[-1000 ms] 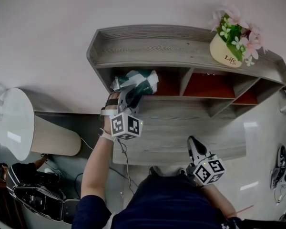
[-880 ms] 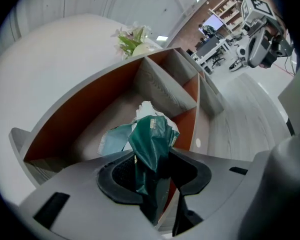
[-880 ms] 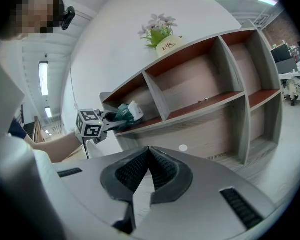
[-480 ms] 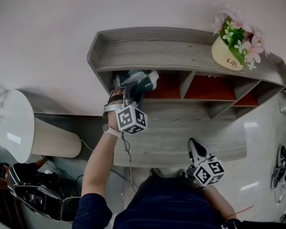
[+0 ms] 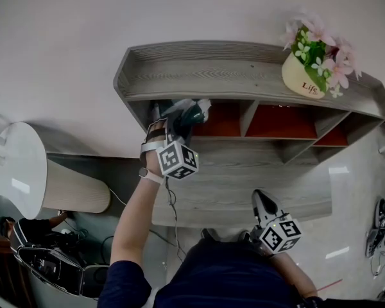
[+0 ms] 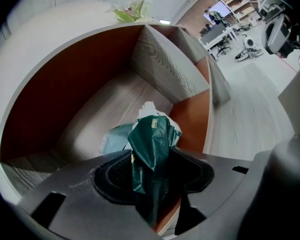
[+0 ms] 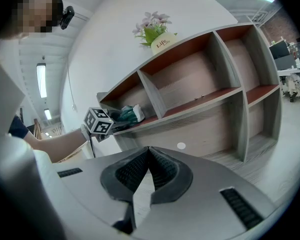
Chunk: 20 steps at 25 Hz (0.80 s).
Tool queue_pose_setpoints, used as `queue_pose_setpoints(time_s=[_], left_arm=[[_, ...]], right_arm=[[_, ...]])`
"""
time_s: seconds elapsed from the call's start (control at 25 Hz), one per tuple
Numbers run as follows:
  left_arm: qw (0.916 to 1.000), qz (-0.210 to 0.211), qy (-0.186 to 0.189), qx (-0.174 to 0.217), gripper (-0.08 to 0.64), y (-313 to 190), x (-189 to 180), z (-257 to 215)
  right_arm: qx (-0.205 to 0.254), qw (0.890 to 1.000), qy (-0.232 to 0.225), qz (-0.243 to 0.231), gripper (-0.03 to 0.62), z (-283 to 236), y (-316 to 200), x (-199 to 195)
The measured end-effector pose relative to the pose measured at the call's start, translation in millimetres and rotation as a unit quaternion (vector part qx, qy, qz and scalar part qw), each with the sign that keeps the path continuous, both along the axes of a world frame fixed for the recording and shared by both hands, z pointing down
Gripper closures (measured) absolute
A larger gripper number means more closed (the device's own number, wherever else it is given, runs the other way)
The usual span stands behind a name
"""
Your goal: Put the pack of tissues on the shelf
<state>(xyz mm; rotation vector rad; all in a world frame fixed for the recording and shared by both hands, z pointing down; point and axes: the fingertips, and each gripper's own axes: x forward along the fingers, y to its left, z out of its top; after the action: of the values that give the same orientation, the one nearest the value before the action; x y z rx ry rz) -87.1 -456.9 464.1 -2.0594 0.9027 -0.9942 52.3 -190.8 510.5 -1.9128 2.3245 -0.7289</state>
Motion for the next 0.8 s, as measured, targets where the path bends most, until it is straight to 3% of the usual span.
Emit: queue_pose_setpoints(time_s=[0.28,0.6,0.8], left_arm=[[0.9991,-0.026,0.03,0.017,0.239,7,-3,-16],[0.9945,-0.06,0.077,0.038,0.233,34,-15,-43],[0.985,-0.084,0.147,0.033,0.233,66,-26,-61]], right_arm=[[0.0,1.0,-0.007,-0.007,0.581,2,4,10],[0.008,0.999,-0.013,-0.034,0.581,-1,2,17],[0.016,0.998,-0.018,-0.052,0.581,-5,1,22]])
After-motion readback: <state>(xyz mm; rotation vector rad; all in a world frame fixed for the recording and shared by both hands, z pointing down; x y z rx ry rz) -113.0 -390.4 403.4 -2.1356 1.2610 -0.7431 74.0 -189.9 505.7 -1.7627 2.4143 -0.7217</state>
